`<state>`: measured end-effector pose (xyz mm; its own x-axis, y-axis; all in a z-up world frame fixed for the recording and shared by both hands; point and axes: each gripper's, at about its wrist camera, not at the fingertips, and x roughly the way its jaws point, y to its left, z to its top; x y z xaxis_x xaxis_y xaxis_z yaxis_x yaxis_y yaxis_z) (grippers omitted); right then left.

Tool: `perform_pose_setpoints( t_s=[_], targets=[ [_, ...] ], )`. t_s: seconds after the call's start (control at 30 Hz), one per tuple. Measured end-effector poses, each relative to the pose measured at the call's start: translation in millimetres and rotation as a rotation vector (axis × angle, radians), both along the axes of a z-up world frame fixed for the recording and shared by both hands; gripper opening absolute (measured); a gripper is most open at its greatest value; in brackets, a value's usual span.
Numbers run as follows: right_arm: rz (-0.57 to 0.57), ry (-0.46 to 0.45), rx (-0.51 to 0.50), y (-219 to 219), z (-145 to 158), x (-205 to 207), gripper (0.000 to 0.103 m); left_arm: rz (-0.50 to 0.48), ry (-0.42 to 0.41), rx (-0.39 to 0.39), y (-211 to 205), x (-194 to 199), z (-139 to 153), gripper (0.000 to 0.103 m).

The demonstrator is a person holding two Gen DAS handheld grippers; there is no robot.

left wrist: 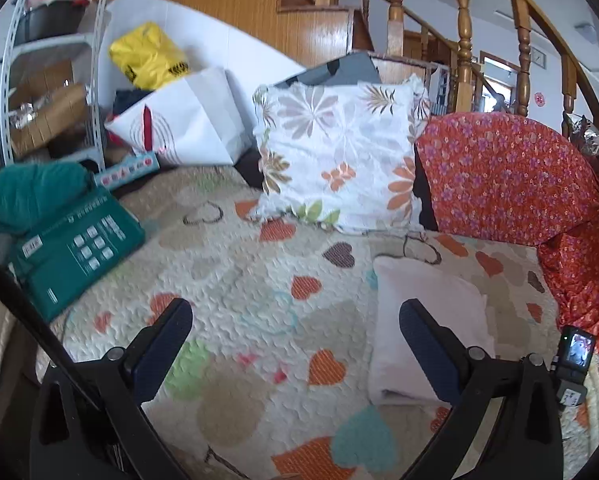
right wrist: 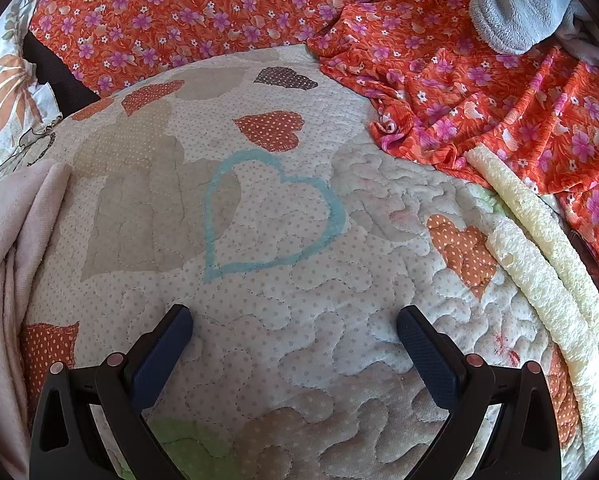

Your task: Fold small clothes

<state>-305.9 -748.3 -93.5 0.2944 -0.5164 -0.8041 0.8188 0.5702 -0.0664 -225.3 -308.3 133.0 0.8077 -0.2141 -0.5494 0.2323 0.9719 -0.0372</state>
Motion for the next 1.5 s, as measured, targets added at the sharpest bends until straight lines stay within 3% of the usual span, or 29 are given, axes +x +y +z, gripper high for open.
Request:
perform_pose_setpoints(
  t_s=[0.2, 0.53, 0.9, 1.23, 1.37, 1.5],
  targets=[
    [0.000, 0.000, 0.000, 0, 0, 0, 0.103, 0.008, 0.024, 0.040, -10, -1, -8, 0.103],
    [0.000, -0.001, 0.000, 0, 0, 0, 0.103, -0.031, 0.123, 0.108, -31, 13, -46, 0.103],
    [0.000, -0.001, 0.000, 0, 0, 1, 0.103, -0.086, 0.271, 0.216, -47, 66, -115, 0.103],
    [0.000, -0.001, -0.001, 0, -1, 0, 0.103, -0.216, 0.340, 0.222, -80, 118, -139, 0.103],
    [-0.001, -0.001, 0.000, 1, 0, 0, 0.103, -0.237, 0.404, 0.191, -82, 131, -156, 0.103],
    [0.001, -0.009, 0.012, -1, 2, 0, 0.103, -0.220, 0.524, 0.160, -76, 138, -181, 0.103]
  ],
)
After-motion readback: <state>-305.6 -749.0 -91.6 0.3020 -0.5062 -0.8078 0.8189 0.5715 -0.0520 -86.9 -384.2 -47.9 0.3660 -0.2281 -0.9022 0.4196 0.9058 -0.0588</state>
